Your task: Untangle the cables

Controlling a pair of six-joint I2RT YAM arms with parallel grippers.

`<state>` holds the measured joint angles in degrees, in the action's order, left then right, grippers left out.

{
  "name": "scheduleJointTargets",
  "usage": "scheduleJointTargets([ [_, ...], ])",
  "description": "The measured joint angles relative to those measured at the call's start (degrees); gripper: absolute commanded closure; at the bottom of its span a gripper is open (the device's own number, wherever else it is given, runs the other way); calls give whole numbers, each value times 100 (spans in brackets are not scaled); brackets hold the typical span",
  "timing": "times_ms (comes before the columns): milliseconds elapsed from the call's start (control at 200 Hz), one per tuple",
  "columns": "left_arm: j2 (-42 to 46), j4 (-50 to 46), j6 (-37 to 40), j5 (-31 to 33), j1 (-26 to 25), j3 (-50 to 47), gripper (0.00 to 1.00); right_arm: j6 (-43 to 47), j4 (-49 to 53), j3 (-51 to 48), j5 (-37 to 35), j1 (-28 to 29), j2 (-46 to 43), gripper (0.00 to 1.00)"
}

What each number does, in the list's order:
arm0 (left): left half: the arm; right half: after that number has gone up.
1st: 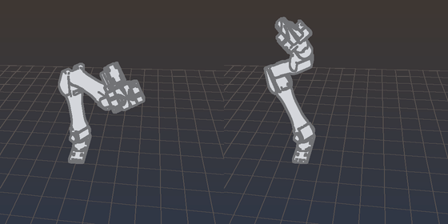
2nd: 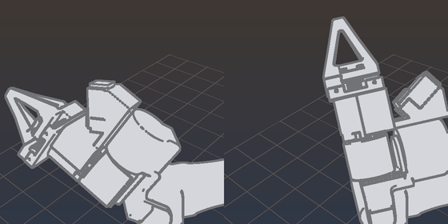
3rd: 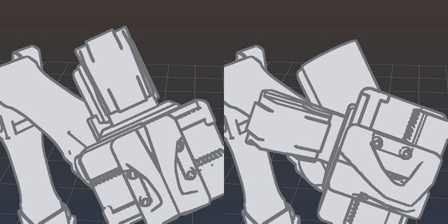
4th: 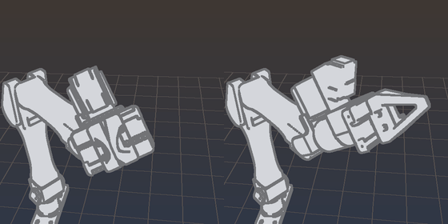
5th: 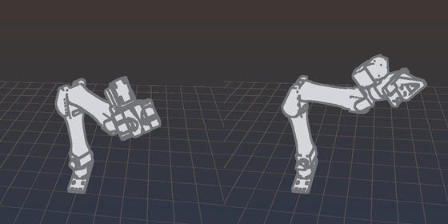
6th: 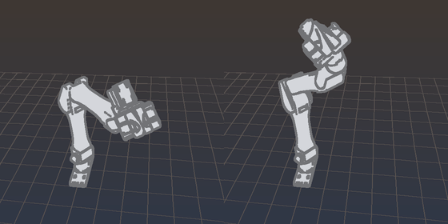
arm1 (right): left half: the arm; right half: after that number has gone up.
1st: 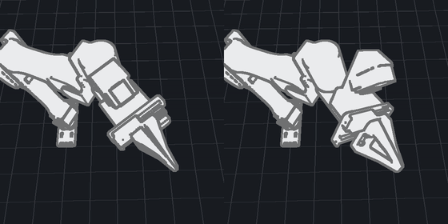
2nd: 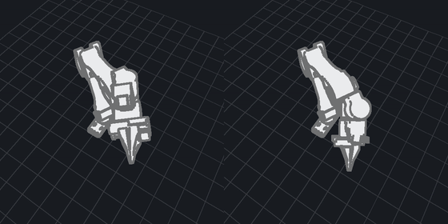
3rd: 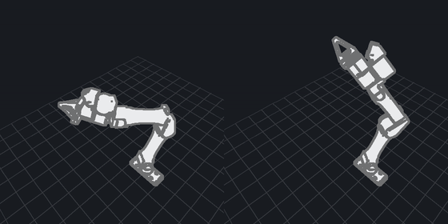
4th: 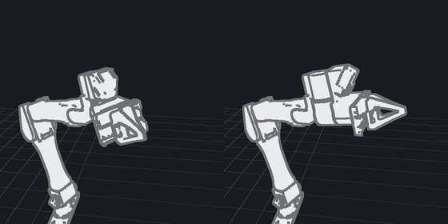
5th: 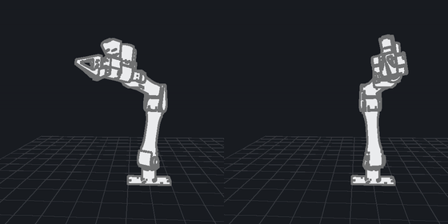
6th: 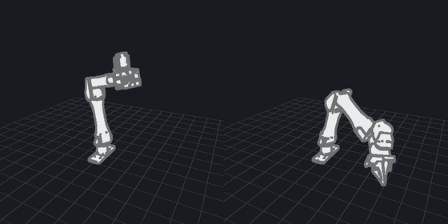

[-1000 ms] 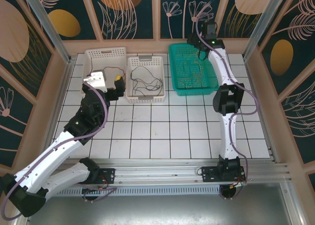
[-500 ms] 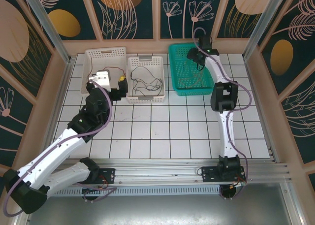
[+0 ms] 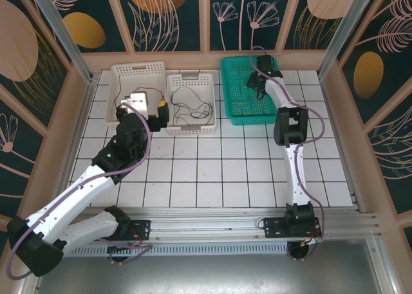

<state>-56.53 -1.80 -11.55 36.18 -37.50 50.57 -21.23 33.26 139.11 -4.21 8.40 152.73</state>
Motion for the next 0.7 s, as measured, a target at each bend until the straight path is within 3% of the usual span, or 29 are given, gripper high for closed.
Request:
scheduleJointTargets([
  [280, -103, -15, 28, -35, 0, 0, 1, 164, -61, 0, -417, 72, 24, 48],
  [601, -133, -24, 87, -52, 0, 2, 2, -61, -568, -284, -131, 17, 26, 71],
  [701, -151, -26, 92, -109, 0, 2, 1, -85, -704, -306, -57, -2, 26, 86],
])
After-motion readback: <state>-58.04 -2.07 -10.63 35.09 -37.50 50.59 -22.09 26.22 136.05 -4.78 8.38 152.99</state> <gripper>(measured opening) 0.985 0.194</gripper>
